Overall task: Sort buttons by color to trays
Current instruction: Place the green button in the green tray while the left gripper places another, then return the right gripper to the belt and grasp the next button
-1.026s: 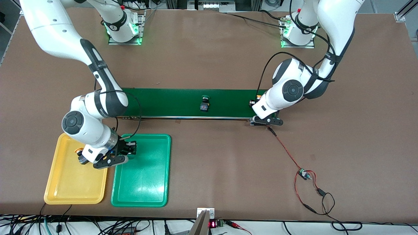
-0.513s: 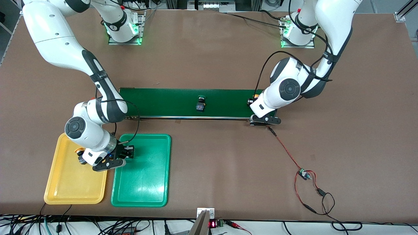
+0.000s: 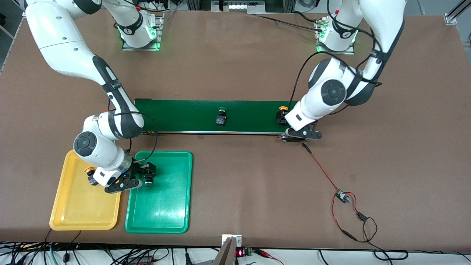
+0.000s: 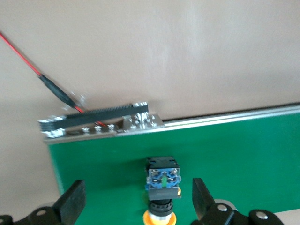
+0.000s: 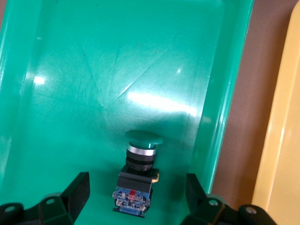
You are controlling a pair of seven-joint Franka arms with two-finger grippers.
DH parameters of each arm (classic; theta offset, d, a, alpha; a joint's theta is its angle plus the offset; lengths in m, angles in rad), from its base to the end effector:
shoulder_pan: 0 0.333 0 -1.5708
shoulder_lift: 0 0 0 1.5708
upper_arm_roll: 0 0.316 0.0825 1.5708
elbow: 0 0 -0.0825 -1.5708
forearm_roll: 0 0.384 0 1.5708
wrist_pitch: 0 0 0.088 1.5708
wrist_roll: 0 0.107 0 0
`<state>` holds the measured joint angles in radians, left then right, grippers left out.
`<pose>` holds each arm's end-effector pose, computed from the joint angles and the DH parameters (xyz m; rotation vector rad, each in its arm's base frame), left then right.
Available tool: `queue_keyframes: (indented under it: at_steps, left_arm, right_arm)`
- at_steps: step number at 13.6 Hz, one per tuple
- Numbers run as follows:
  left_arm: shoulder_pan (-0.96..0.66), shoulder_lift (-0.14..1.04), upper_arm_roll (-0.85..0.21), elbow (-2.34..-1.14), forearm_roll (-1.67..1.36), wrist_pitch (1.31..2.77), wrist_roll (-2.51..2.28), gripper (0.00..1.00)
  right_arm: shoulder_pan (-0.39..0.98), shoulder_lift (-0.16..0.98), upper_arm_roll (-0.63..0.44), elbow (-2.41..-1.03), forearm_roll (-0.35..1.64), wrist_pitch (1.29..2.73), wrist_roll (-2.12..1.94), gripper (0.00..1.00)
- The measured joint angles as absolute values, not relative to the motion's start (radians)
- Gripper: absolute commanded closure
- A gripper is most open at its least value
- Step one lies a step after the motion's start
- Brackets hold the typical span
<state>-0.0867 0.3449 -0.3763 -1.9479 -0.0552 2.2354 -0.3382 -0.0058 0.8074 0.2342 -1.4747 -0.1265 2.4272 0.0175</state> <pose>0.5490 -0.2649 0.3128 2.9954 -0.1076 -0.1472 0.7223 0.1334 0.2222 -3.0226 -0.3269 -0.2411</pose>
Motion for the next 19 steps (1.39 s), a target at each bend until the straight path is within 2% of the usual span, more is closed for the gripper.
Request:
queue_keyframes:
  at_steps: [3, 7, 10, 13, 16, 19]
  left_arm:
    - [-0.051, 0.258, -0.359, -1.945, -0.055, 2.235, -0.327, 0.00]
    - [-0.036, 0.167, -0.233, -1.926, -0.054, 2.224, -0.187, 0.00]
    - [-0.006, 0.144, -0.153, -1.833, -0.054, 2.044, -0.057, 0.00]
    - [0.049, 0.139, -0.140, -1.711, -0.054, 1.855, -0.041, 0.00]
    - [0.083, 0.139, -0.134, -1.574, -0.054, 1.693, -0.039, 0.00]
    - [0.109, 0.147, -0.131, -1.544, -0.054, 1.668, -0.039, 0.00]
  right_arm:
    - [0.004, 0.784, 0.235, -1.469, -0.126, 2.365, 0.043, 0.09]
    - [0.022, 0.659, 0.237, -1.457, -0.126, 2.095, 0.187, 0.08]
    - [0.056, 0.556, 0.239, -1.456, -0.115, 1.920, 0.293, 0.08]
    - [0.063, 0.471, 0.238, -1.459, -0.053, 1.779, 0.342, 0.08]
    - [0.064, 0.383, 0.239, -1.515, 0.000, 1.735, 0.386, 0.08]
    - [0.071, 0.285, 0.240, -1.665, 0.031, 1.825, 0.398, 0.06]
